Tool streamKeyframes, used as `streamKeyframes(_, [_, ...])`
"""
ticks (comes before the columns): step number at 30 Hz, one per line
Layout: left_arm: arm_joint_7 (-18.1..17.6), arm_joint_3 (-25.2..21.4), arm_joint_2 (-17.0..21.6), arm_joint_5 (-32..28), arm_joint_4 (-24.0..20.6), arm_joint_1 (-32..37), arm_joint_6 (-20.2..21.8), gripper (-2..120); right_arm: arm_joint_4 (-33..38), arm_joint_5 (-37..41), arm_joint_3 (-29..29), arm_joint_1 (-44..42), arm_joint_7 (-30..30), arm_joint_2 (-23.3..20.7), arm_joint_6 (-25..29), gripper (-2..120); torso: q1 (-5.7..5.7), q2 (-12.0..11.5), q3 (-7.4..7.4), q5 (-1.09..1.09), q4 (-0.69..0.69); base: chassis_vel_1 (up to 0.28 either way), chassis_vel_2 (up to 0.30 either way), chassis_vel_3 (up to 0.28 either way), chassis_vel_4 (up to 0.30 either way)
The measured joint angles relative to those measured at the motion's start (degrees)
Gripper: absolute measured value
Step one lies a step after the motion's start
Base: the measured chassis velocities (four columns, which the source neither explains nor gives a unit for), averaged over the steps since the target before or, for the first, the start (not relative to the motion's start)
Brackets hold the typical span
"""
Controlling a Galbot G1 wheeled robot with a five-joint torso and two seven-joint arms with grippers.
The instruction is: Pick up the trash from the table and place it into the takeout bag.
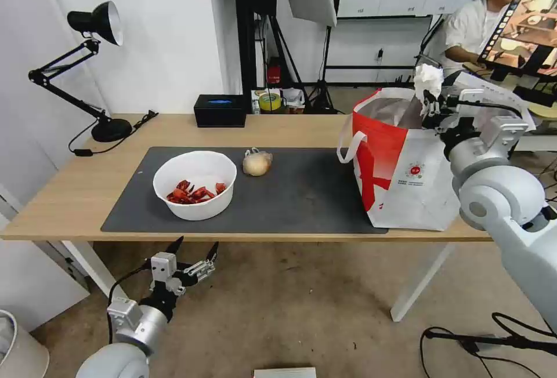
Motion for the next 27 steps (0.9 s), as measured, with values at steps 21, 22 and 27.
streamKeyframes(21, [-1.1,0.0,0.8,-0.5,-0.1,-0.9,0.0,100,0.6,-0.4,0.9,-2.2,-0.1,0.0,-0.9,99,0.00,0.0,0.00,0.00,0.00,0.000,0.000,0.000,0.000])
streamKeyframes(22, [-1.2,0.1,0.9,-0.6,-0.2,-1.0,0.0,100,0.6,-0.3,1.1,-2.2,-0.4,0.0,-0.9,100,0.00,0.0,0.00,0.00,0.00,0.000,0.000,0.000,0.000])
streamKeyframes(27, [-1.3,0.1,1.2,-0.8,-0.4,-1.2,0.1,100,0.9,0.8,1.1,-1.9,-0.9,-0.1,-0.4,100,0.00,0.0,0.00,0.00,0.00,0.000,0.000,0.000,0.000])
